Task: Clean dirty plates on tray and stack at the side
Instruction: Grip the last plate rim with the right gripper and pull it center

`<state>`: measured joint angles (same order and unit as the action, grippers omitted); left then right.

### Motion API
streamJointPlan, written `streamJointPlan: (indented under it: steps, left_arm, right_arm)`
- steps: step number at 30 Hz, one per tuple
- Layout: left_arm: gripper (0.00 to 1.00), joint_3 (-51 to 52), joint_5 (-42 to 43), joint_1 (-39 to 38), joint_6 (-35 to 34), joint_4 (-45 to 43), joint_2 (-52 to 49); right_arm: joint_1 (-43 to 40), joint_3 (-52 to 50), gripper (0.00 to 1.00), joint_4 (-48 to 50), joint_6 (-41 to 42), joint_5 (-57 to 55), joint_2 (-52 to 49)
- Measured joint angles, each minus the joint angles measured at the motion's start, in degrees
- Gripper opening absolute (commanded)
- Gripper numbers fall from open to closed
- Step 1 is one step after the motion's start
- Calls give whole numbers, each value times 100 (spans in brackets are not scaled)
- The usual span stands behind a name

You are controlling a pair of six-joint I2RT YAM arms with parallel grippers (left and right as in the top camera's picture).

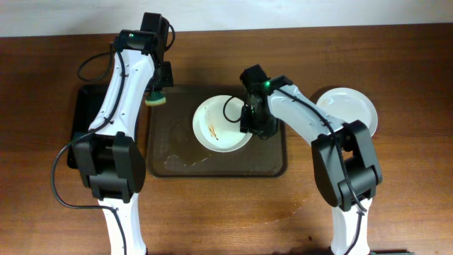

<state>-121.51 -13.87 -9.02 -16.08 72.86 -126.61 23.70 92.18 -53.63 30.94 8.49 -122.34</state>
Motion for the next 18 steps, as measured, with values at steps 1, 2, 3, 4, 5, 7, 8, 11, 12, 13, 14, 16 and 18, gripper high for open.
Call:
streamJointPlan:
  steps: [1,2,3,4,5,7,8,11,12,13,14,16,18]
  left_arm:
    - [1,0,0,0,0,-2,0]
    - [2,0,0,0,0,-2,0]
    - [1,0,2,0,0,-2,0]
    - [2,0,2,0,0,0,0]
    - [1,0,0,0,0,-2,0]
    - [1,0,0,0,0,-2,0]
    - [1,0,0,0,0,-2,0]
    - [1,0,2,0,0,-2,0]
    - [1,0,2,0,0,-2,0]
    - [1,0,2,0,0,0,0]
    - [1,0,13,0,0,-2,0]
    - [1,0,127,0,0,-2,0]
    - [1,7,280,0,0,-2,0]
  right_arm:
    - [-63,101,49,76,-330,46,-9]
    - [-138,203,47,284,-789,72,-9]
    - [-181,240,46,455,-1169,83,-9]
    - [-203,249,46,651,-1486,87,-20]
    - [-203,249,41,782,-1786,87,-94]
    - [-203,258,34,975,-1897,116,-328]
    - [-203,260,27,981,-1915,170,-452]
    - [-210,350,8,1001,-1805,243,-551]
    - [-219,350,4,992,-1738,258,-566]
    - [-227,352,4,951,-1626,313,-568]
    - [-236,361,4,885,-1502,407,-568]
    - [-262,372,4,697,-1137,682,-573]
    - [-262,372,4,557,-664,1005,-599]
